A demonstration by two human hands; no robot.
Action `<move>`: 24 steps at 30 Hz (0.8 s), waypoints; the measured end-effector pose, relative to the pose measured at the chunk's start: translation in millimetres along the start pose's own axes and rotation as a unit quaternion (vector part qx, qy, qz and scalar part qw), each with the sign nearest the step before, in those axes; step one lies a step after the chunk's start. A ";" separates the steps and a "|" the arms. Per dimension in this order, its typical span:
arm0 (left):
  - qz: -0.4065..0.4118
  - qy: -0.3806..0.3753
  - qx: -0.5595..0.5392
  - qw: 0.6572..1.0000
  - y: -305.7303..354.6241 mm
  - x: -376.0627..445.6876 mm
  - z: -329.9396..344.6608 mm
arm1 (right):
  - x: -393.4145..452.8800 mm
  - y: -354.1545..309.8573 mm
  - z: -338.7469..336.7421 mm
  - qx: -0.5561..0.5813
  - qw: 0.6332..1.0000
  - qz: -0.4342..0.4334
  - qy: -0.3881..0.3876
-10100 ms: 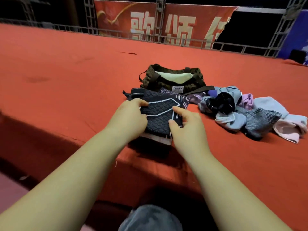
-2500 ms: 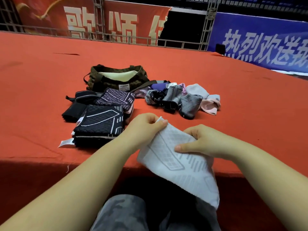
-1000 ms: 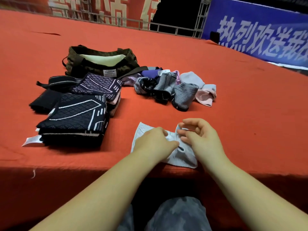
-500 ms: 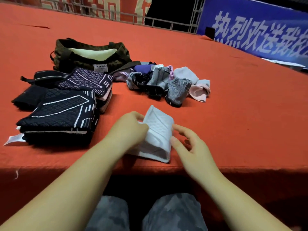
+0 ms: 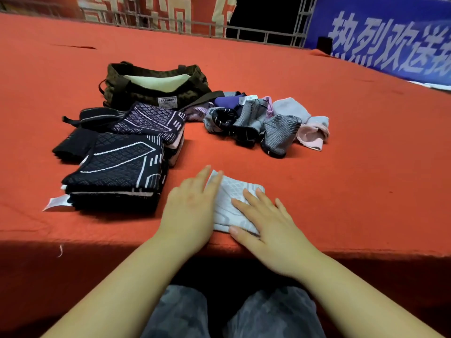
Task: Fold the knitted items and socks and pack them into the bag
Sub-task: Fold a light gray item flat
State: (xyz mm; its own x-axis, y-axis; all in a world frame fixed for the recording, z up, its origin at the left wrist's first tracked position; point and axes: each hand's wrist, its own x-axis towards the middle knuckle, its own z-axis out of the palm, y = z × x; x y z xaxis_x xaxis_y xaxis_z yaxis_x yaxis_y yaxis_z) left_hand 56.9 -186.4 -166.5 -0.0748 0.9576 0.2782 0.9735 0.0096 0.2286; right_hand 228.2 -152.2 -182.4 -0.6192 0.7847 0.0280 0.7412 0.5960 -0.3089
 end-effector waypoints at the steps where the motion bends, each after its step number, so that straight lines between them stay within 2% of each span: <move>1: 0.047 -0.028 0.042 0.998 1.6 0.1 -1.1 | -0.5 -0.2 -2.1 -0.005 1.000 0.001 -0.010; 2: 0.067 -0.068 0.051 0.994 1.4 0.8 -2.5 | -0.6 -0.2 -5.1 -0.005 1.000 0.003 -0.024; 4: 0.017 -0.162 -0.006 0.987 -3.4 4.3 -5.8 | -1.5 0.4 -12.6 0.011 0.999 0.009 -0.042; 5: -0.013 -0.171 -0.038 0.984 -5.3 7.2 -9.4 | -2.0 1.2 -15.9 0.026 0.999 0.015 -0.037; 8: -0.096 -0.111 -0.121 0.982 -8.2 13.0 -12.7 | -0.4 4.8 -20.6 0.029 0.995 0.088 0.026; 11: -0.148 -0.077 -0.108 0.980 -4.5 17.4 -13.6 | 0.9 6.1 -21.6 -0.008 0.982 0.184 0.046; 13: -0.156 -0.111 -0.090 0.977 -0.7 21.6 -18.7 | 0.1 2.3 -18.2 0.020 0.980 0.191 0.058; 18: -0.171 -0.211 -0.116 0.955 -1.1 31.8 -24.6 | -2.6 -7.0 -8.7 0.131 0.963 0.134 0.191; 21: -0.155 -0.175 -0.182 0.955 -3.1 29.3 -19.2 | -2.1 -8.6 -9.9 0.187 0.951 0.125 0.213; 24: -0.146 -0.080 -0.308 0.937 -3.2 32.5 -25.5 | 3.6 -10.9 -17.1 0.318 0.905 0.115 0.257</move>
State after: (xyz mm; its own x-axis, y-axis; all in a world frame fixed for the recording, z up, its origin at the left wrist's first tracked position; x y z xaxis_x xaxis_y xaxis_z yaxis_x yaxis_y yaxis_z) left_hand 45.8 -162.6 -134.4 -0.2372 0.9714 -0.0118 0.6033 0.1568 0.7820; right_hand 222.3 -152.9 -162.7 -0.1434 0.9491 0.2806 0.4345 0.3151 -0.8437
